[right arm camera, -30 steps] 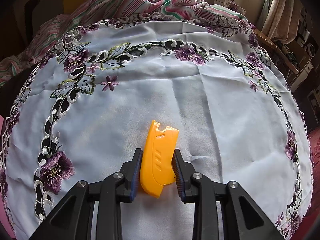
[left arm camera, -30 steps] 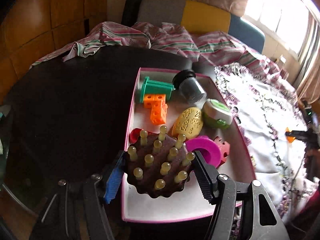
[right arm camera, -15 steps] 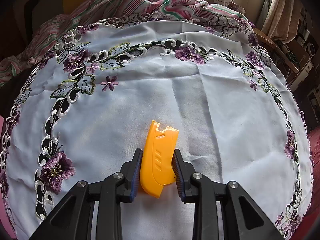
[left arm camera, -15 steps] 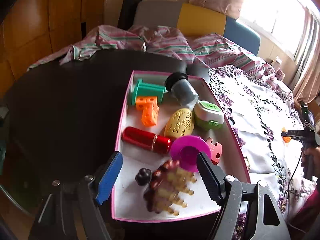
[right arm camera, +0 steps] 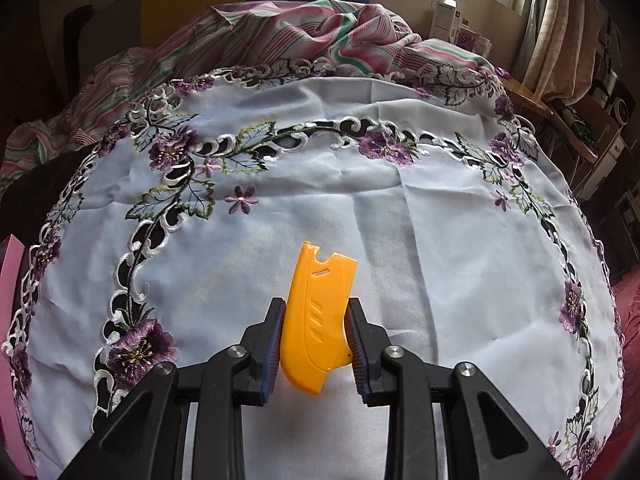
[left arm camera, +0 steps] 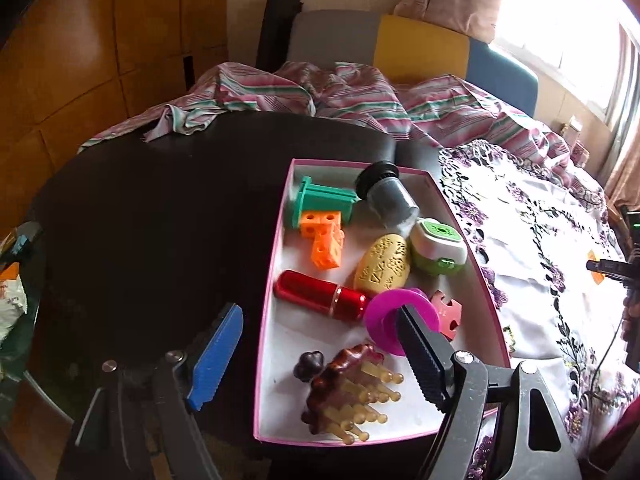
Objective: Organize rigid objects
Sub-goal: 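Carry the orange piece into the tray and open the right tool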
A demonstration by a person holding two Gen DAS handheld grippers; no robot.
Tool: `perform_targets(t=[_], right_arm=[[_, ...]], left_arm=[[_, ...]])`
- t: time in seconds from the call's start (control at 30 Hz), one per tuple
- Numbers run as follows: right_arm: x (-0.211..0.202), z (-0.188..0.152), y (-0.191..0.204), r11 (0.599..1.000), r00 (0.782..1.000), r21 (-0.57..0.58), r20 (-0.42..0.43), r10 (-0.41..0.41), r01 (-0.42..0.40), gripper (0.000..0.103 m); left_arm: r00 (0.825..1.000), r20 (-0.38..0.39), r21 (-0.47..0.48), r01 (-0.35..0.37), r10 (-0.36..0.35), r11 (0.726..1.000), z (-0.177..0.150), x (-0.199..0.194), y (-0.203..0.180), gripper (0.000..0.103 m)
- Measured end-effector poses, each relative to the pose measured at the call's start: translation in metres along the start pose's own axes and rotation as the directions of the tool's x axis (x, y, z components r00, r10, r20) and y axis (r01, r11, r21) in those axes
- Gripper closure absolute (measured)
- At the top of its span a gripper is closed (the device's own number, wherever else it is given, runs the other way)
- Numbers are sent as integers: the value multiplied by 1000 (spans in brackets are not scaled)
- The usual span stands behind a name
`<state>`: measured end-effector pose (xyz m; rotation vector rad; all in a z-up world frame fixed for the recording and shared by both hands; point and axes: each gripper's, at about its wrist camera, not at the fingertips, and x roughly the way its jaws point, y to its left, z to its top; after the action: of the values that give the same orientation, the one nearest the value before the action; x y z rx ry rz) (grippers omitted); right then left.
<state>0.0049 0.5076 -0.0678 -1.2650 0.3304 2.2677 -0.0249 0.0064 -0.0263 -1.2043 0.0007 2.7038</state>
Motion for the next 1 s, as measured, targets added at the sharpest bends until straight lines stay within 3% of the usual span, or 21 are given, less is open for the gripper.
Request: perform_targets(t=[0.13, 0.33, 0.5, 0.63, 0.8, 0.9, 1.0], right_arm=[[-13, 3, 13, 998, 997, -39, 48, 57, -55, 74], [-33, 2, 52, 978, 987, -152, 39, 154, -146, 74], [-58, -11, 103, 936, 972, -270, 10, 236, -225, 74], [-85, -26, 150, 884, 944, -350, -2, 331, -310, 74], [-116, -54, 211, 791, 891, -438, -55, 451, -427, 74], [-124, -77, 245, 741, 867, -475, -109, 486, -475, 74], [-126, -97, 269, 724, 851, -462, -160, 501, -513, 74]], left_arm=[[1000, 1, -7, -12, 12, 1000, 2, -1, 5, 23], [1000, 5, -11, -18, 19, 1000, 4, -1, 7, 21], [1000, -4, -21, -15, 15, 1000, 3, 2, 9, 21], [1000, -2, -27, -14, 14, 1000, 1, 2, 11, 21], [1000, 2, -56, -13, 14, 998, 0, 1, 20, 21], [1000, 7, -78, -19, 19, 997, -1, 0, 28, 21], [1000, 6, -100, -22, 23, 995, -1, 0, 34, 21]])
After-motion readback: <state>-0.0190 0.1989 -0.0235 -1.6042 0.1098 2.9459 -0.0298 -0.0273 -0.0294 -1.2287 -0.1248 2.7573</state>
